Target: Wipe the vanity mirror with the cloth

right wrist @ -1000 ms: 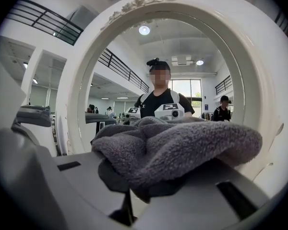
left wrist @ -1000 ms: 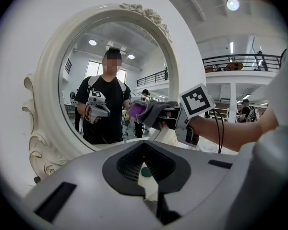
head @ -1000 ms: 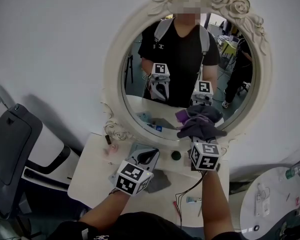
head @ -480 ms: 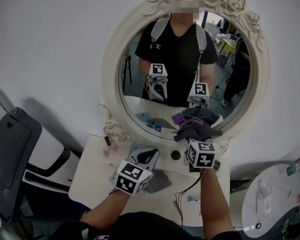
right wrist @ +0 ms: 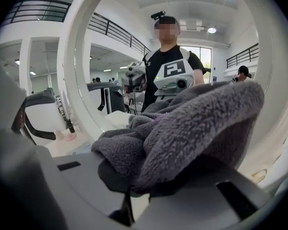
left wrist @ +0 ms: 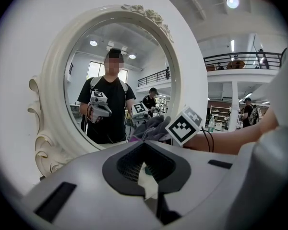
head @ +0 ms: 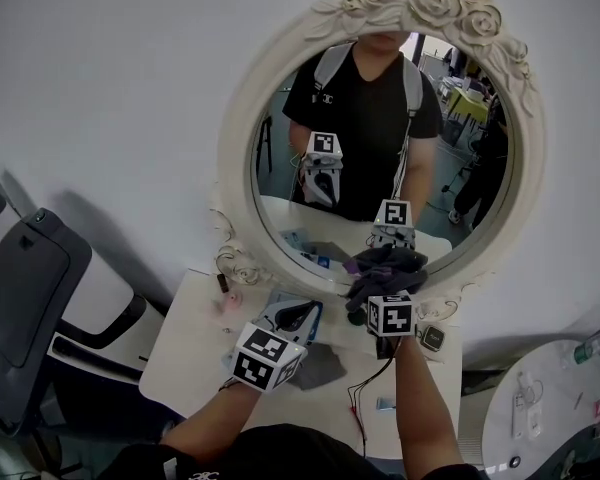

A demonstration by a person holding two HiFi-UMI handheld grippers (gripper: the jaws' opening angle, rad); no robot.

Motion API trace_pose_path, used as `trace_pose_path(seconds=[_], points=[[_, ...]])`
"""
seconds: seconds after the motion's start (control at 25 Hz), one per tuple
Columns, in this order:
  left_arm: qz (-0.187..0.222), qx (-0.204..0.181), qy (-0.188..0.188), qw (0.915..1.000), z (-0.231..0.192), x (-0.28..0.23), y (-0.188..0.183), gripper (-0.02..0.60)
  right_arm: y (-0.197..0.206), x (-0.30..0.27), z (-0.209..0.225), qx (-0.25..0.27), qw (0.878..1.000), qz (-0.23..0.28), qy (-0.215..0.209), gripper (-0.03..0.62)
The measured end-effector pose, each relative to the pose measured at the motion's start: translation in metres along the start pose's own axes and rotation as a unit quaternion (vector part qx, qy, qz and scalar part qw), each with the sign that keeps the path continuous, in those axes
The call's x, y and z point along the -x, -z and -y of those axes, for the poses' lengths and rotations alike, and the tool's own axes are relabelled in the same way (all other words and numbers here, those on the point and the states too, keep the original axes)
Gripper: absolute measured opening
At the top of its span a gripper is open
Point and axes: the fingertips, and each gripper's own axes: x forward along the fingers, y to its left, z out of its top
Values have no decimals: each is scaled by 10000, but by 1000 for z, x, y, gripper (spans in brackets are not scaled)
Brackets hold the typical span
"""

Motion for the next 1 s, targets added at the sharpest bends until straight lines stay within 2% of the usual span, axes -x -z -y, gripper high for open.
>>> trace_pose_path(seconds=[0.12, 0.2, 0.44, 0.56, 0.68, 0.84, 1.0], points=[[31, 37, -91, 9999, -5, 6, 0, 0, 13, -11, -1, 467, 9983, -90, 337, 29], [44, 47, -130, 9999, -7, 9, 0, 0, 13, -13, 0, 587, 9972, -74, 459, 29], [122, 40, -153, 9998, -4, 17, -2, 0, 18, -15, -2, 526, 9969, -398, 418, 29], [141, 22, -105, 9998, 0, 18, -4, 0, 9, -13, -26, 622, 9968, -450, 243, 29], [169, -16, 26, 9999, 11, 16, -7, 0, -23, 4, -61, 790, 9967, 135, -123, 29], [271, -54, 41, 9996, 12, 21, -13, 0, -89, 42, -71, 886, 9911, 952, -286, 29], [291, 10, -57, 9996, 4, 30, -10, 0, -174, 101, -69, 932, 9749, 1984, -393, 29]])
